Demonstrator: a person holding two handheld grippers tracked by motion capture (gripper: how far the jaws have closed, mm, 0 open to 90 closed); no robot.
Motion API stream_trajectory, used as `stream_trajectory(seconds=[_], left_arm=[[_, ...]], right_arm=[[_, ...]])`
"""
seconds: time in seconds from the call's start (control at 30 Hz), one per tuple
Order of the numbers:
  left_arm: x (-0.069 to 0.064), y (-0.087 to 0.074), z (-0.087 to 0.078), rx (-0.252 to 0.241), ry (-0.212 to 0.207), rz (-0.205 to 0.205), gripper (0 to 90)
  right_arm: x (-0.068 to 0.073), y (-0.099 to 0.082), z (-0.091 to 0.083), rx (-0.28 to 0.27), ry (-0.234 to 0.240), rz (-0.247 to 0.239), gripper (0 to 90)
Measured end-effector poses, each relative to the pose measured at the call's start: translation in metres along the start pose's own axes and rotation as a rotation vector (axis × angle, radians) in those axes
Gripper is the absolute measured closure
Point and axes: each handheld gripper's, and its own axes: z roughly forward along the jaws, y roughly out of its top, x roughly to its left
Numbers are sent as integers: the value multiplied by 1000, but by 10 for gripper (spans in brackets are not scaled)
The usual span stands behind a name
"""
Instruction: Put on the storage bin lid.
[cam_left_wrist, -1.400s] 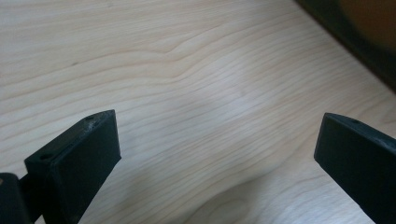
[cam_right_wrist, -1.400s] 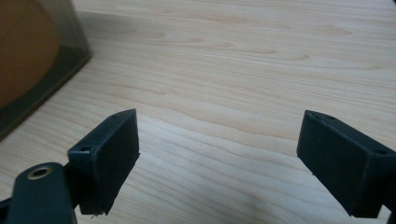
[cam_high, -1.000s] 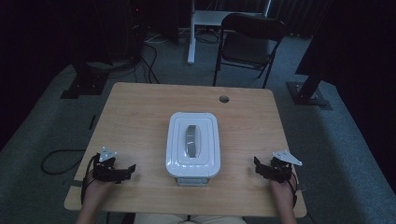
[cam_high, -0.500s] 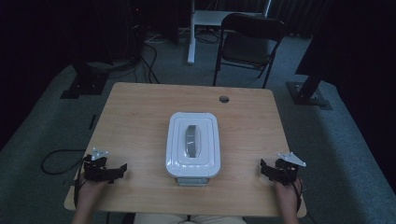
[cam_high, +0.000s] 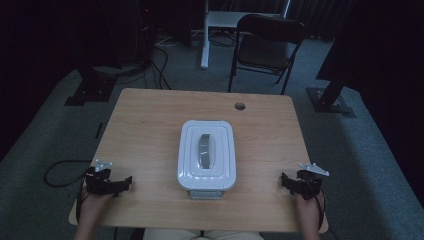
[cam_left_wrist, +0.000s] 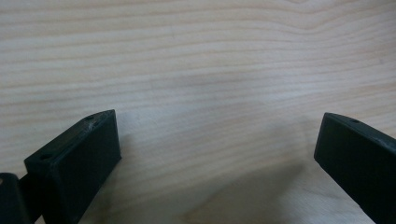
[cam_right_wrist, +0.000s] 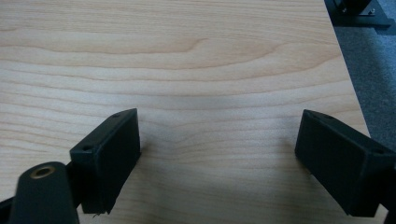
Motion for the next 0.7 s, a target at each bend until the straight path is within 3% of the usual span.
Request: stream_trajectory(seconds=[0.07, 0.33, 0.7], left_arm=[[-2, -2, 2, -7, 13, 45, 8], [1, 0, 4, -24, 47, 2, 9], [1, 1, 6, -27, 60, -14, 10]], right_arm=[[0, 0, 0, 1, -1, 1, 133], [0, 1, 1, 2, -1, -1, 130], [0, 1, 2, 2, -1, 2, 131]])
